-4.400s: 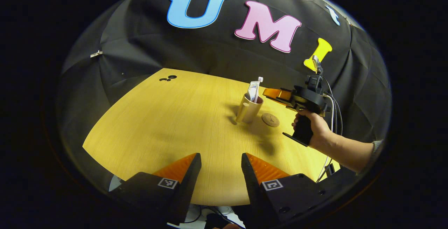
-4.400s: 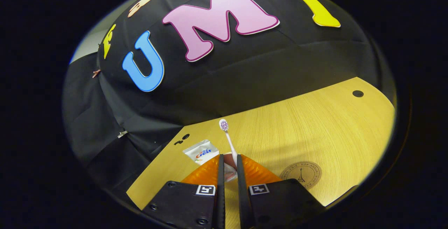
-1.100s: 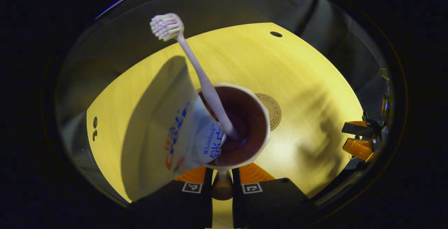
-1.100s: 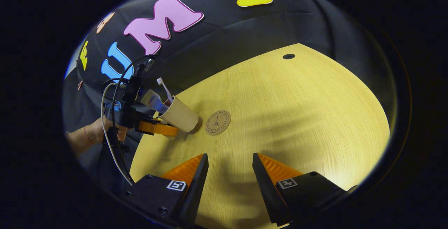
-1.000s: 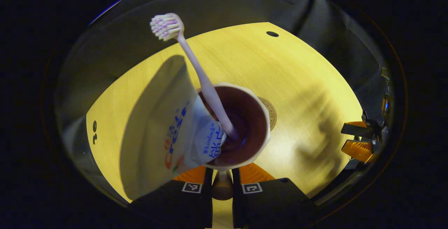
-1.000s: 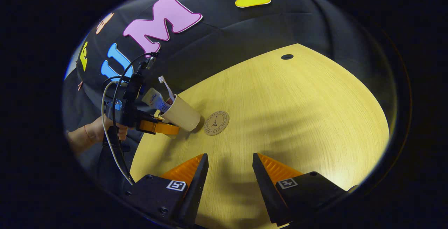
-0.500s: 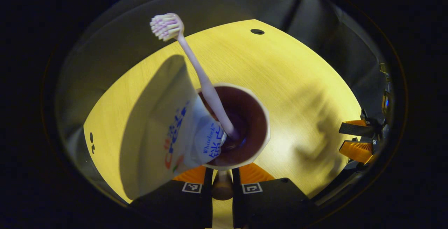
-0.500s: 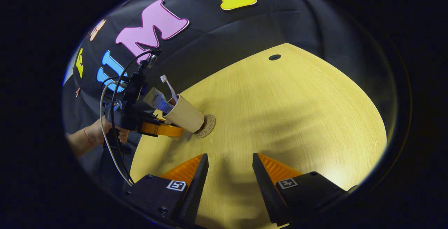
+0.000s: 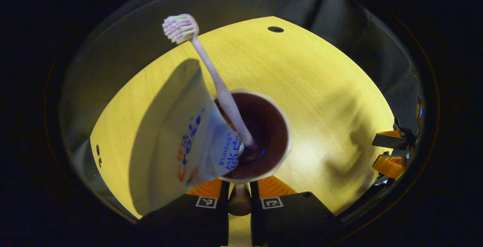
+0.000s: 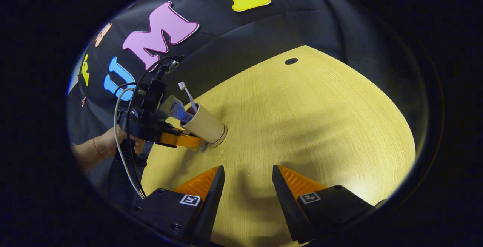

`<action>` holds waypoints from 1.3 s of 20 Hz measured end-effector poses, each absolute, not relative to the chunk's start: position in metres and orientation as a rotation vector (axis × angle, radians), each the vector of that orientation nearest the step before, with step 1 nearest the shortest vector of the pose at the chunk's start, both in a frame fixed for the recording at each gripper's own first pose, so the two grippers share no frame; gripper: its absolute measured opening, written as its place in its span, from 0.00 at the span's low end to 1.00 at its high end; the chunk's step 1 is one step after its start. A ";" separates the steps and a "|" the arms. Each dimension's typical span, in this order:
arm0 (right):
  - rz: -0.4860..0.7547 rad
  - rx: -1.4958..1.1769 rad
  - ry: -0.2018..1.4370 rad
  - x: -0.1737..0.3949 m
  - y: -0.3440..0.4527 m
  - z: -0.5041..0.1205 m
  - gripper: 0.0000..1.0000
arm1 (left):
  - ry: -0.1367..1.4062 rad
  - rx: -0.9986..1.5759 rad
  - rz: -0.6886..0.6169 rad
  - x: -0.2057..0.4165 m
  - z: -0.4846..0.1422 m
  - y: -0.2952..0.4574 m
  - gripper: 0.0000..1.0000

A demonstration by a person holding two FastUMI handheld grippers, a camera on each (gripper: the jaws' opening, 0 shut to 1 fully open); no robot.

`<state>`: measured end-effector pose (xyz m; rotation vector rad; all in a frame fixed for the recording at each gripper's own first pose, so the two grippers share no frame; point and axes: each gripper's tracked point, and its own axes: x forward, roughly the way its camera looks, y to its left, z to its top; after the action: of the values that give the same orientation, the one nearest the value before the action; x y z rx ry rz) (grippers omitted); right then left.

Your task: Put the toothbrush and toothpaste on the desktop into the cup, then pick up the cup and place it on the coaster on the desktop.

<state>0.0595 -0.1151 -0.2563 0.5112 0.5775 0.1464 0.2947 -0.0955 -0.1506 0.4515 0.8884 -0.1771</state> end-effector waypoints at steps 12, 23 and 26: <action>0.155 0.521 0.588 0.063 -0.114 -0.257 0.79 | 0.859 0.471 -0.136 0.292 -0.139 -0.081 0.75; 0.179 0.497 0.570 0.055 -0.089 -0.234 0.79 | 0.634 0.390 -0.121 0.257 -0.097 -0.071 1.00; 0.186 0.497 0.557 0.053 -0.074 -0.220 0.79 | 0.542 0.337 -0.121 0.232 -0.076 -0.065 1.00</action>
<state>0.0529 -0.0742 -0.2200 0.4975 0.5570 0.1857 0.2322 -0.0646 -0.0760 0.3369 0.5415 -0.1211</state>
